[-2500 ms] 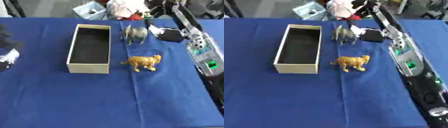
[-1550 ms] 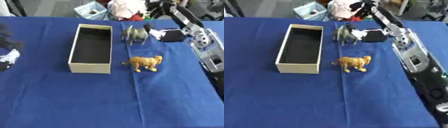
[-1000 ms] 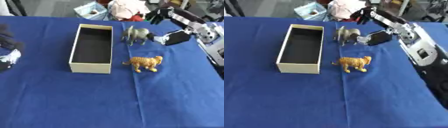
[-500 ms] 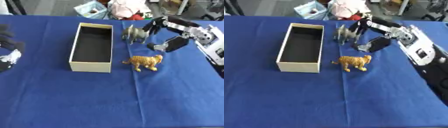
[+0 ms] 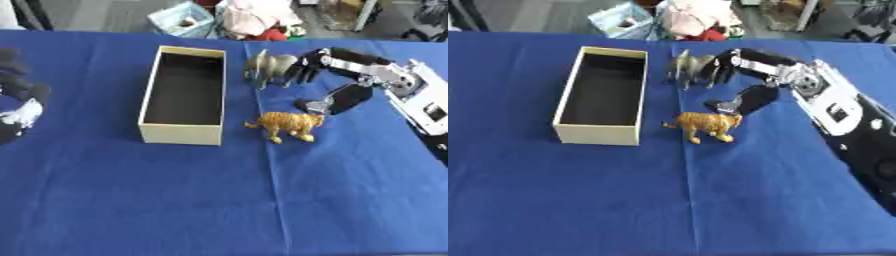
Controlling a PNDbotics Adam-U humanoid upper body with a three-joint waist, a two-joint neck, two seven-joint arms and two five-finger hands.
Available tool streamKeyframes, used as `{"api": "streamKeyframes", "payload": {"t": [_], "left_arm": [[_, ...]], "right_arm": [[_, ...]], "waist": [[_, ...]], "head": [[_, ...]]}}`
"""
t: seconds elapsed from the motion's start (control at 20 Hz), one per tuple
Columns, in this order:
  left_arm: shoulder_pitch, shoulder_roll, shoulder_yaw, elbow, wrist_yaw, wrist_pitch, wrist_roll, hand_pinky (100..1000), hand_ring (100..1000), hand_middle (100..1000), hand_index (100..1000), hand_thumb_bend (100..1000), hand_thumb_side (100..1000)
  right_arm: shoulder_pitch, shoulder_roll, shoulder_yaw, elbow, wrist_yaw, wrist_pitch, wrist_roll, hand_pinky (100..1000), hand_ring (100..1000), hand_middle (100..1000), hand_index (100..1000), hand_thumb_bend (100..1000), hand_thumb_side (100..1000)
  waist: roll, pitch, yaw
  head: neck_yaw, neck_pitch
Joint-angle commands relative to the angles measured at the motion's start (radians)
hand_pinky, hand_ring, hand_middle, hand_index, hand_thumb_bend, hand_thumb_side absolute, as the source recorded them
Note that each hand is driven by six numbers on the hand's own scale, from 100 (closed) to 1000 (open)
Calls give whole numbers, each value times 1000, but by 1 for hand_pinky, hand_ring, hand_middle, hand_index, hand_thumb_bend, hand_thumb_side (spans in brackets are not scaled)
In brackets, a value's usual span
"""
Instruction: Pick up objects on the table and place them in the box.
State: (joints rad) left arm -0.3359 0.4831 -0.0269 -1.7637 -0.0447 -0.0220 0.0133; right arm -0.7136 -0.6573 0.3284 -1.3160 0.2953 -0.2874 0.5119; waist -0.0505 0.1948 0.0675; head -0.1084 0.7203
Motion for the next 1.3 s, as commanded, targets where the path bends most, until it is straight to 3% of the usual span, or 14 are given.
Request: {"api": "streamKeyframes", "payload": {"t": [0.05, 1.3], "left_arm": [[-9, 20, 7, -10, 1, -1, -4, 530, 573, 595, 796, 371, 184], [-10, 20, 7, -10, 1, -1, -7, 532, 575, 595, 796, 376, 184]], "right_arm": [[-25, -10, -1, 12, 16, -7, 8, 691, 721, 746, 850, 305, 436], [-32, 11, 21, 91, 90, -35, 108, 717, 753, 768, 856, 329, 436]], "waist": [[4, -18, 0], [5, -16, 3]], "head": [[1, 6], [5, 6]]}}
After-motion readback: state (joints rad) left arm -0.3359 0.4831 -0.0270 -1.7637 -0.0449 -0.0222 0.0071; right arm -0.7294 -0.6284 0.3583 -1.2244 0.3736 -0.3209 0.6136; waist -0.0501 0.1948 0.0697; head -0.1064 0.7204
